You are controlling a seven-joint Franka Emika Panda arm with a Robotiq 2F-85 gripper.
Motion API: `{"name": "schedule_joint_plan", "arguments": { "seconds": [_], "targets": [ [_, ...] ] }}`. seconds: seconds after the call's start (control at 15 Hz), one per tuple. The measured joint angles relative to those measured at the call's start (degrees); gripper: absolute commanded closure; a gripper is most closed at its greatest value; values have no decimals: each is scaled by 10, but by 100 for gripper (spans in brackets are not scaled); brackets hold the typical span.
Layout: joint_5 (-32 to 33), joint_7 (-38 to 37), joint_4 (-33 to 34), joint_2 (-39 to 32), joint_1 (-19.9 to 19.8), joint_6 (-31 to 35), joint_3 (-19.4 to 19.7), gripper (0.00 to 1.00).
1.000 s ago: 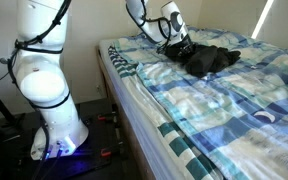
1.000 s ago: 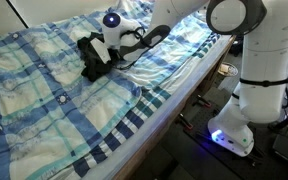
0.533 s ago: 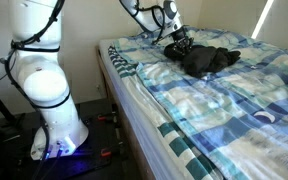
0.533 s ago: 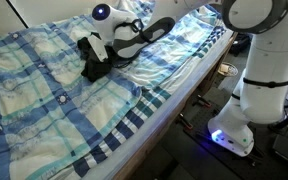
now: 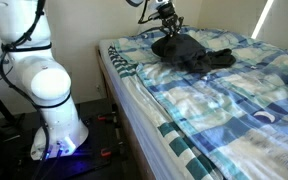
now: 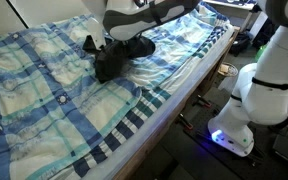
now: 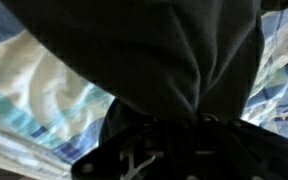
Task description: Fold the black dress in half
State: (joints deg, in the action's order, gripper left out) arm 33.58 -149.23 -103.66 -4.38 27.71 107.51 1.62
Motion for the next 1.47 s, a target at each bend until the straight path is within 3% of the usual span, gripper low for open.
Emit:
{"name": "schedule_joint_plan", "arguments": {
  "seconds": [0.13,0.47,0.87,0.93,1.27,1.33,1.47],
  "targets": [
    [-8,0,7,20,11,-48,5,97],
    [-35,0,11,44,-52,-106,-78,97],
    [-98,0,4,48,-86,-116,-121,97],
    [-105,0,0,45,-87,-113,-125,88],
    [-106,2,-14,29,-92,-72,-130,88],
    [-106,2,-14,29,-93,-72,-130,97],
    [-105,2,-14,29,-93,-72,-130,97]
  ]
}}
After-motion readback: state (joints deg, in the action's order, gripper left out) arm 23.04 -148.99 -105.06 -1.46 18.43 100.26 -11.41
